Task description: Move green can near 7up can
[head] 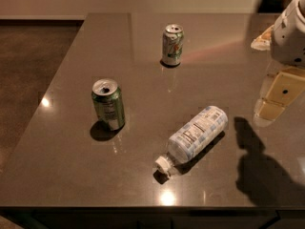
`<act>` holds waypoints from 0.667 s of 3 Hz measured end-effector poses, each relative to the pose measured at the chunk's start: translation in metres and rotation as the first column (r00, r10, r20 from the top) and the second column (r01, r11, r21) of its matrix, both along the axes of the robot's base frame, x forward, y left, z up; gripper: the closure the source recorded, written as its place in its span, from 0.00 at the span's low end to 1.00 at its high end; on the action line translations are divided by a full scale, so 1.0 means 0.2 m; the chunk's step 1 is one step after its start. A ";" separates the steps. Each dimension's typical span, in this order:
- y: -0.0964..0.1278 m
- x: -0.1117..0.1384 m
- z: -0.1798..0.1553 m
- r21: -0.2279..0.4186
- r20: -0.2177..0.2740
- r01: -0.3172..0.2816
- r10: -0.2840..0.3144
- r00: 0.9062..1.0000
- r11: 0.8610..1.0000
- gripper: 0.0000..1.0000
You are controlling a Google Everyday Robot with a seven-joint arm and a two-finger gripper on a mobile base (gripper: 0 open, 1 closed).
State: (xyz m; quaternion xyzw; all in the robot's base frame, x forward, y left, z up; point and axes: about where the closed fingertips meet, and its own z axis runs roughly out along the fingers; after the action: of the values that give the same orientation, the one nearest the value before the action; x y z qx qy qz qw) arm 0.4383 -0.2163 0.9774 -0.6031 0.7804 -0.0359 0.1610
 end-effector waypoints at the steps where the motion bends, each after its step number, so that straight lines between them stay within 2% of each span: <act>1: 0.00 0.00 0.00 0.000 0.000 0.000 0.000 1.000 1.000 0.00; 2: 0.11 0.06 0.00 0.061 0.014 -0.034 0.033 0.999 0.998 0.00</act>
Offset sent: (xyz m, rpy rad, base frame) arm 0.0178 0.0284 -0.0060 0.0969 -0.0014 0.0500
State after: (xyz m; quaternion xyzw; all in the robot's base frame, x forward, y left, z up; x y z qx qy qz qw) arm 0.4504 -0.1944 0.9778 -0.6106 0.7698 -0.0133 0.1852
